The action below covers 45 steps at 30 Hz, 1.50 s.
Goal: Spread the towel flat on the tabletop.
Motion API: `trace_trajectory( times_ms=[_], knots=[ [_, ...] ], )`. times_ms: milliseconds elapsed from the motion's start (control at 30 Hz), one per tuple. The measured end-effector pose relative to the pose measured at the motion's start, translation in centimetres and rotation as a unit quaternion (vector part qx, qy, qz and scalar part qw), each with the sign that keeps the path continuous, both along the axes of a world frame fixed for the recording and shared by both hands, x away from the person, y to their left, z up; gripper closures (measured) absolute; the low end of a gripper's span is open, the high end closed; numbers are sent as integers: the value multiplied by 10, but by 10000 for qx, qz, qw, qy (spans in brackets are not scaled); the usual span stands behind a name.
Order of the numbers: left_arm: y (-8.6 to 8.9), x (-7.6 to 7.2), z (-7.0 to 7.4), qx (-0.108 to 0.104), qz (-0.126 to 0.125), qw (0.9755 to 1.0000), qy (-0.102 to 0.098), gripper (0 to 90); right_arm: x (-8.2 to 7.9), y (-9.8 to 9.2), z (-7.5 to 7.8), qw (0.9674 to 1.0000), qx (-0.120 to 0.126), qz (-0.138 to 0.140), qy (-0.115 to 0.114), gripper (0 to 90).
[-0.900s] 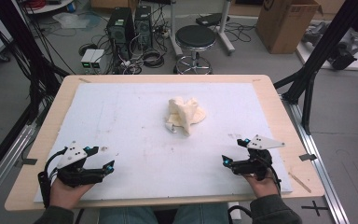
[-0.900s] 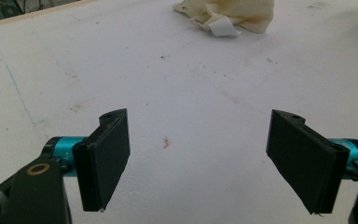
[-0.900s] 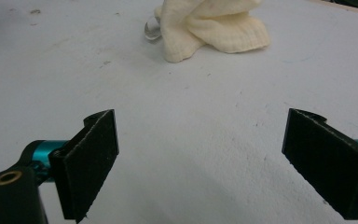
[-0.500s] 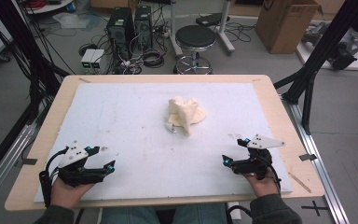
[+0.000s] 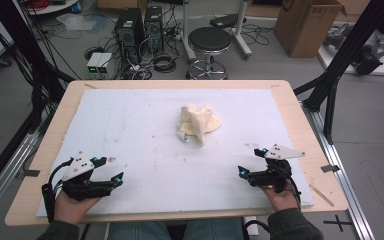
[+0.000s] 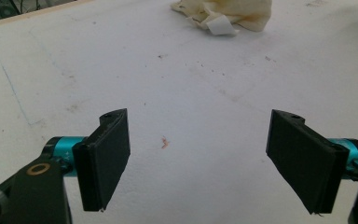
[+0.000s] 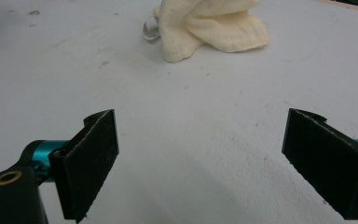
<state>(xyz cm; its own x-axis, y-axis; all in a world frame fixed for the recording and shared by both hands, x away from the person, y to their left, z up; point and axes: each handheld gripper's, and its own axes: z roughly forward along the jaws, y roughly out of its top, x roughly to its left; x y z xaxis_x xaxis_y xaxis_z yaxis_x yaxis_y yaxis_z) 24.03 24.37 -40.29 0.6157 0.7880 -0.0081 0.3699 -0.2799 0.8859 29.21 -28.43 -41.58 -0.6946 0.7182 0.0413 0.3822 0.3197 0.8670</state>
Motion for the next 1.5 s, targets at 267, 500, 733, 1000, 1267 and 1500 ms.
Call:
trace_trajectory(
  times_ms=[267,500,733,1000,1267,1500],
  knots=[
    [-1,-1,0,37,-2,10000,-27,220,4,5,5,10000,31,-31,-72,99],
    [-1,0,-1,6,40,10000,-24,220,9,11,8,9999,-52,48,-91,100],
    [1,-1,1,26,62,10000,-60,220,21,20,17,9998,-139,114,-61,100],
    [2,0,0,-4,70,10000,-65,220,40,33,26,9998,-69,159,-37,105],
    [1,1,1,37,49,10000,-70,221,61,52,37,9993,-133,332,-72,146],
    [2,1,0,5,74,10000,-64,221,83,75,42,9990,-162,395,-121,148]
  ],
)
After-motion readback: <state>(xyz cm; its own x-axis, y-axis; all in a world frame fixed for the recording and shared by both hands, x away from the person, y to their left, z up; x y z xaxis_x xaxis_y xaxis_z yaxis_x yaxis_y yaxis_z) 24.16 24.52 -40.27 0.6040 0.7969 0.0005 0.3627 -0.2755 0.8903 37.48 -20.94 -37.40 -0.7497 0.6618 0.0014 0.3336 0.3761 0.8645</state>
